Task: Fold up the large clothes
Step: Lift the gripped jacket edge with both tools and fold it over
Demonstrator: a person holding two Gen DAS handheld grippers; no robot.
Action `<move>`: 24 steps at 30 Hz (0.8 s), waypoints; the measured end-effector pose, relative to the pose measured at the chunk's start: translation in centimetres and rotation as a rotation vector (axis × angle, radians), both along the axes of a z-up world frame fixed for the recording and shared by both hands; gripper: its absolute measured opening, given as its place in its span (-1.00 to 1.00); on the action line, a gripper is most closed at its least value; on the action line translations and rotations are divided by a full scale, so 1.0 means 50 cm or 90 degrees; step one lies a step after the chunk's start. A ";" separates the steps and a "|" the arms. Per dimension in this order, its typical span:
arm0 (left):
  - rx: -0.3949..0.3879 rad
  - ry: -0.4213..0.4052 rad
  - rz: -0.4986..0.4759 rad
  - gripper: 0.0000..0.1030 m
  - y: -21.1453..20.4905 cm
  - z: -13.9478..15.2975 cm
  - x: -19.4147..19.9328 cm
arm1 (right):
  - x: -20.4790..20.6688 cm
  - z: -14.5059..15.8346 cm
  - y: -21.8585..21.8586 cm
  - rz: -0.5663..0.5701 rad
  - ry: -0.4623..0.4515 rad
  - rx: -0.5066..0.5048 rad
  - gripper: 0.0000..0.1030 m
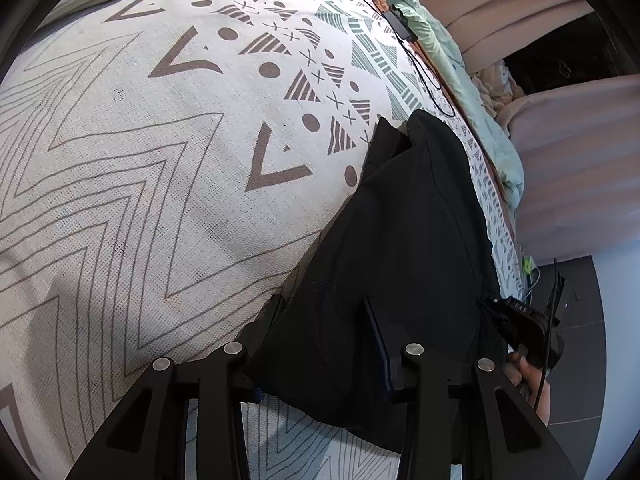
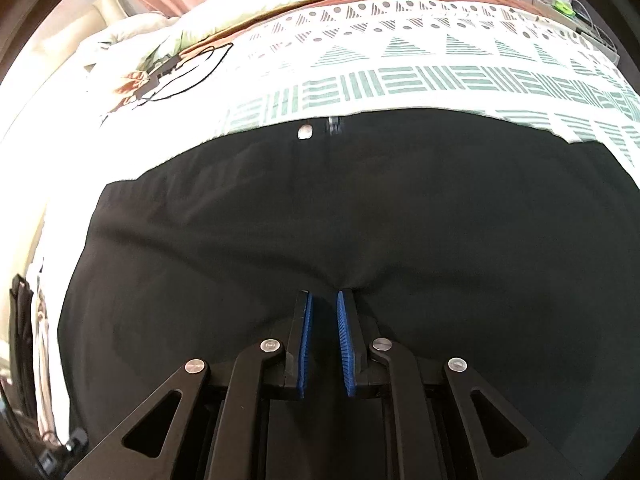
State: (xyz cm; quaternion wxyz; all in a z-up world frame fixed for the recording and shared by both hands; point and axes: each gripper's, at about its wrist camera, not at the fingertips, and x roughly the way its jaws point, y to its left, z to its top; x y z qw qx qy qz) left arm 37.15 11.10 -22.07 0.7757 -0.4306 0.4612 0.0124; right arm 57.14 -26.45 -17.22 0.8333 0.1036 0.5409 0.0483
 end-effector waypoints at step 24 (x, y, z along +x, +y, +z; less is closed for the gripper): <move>-0.098 -0.046 0.010 -0.71 0.033 0.020 -0.019 | 0.008 0.072 -0.019 0.021 -0.051 0.031 -0.02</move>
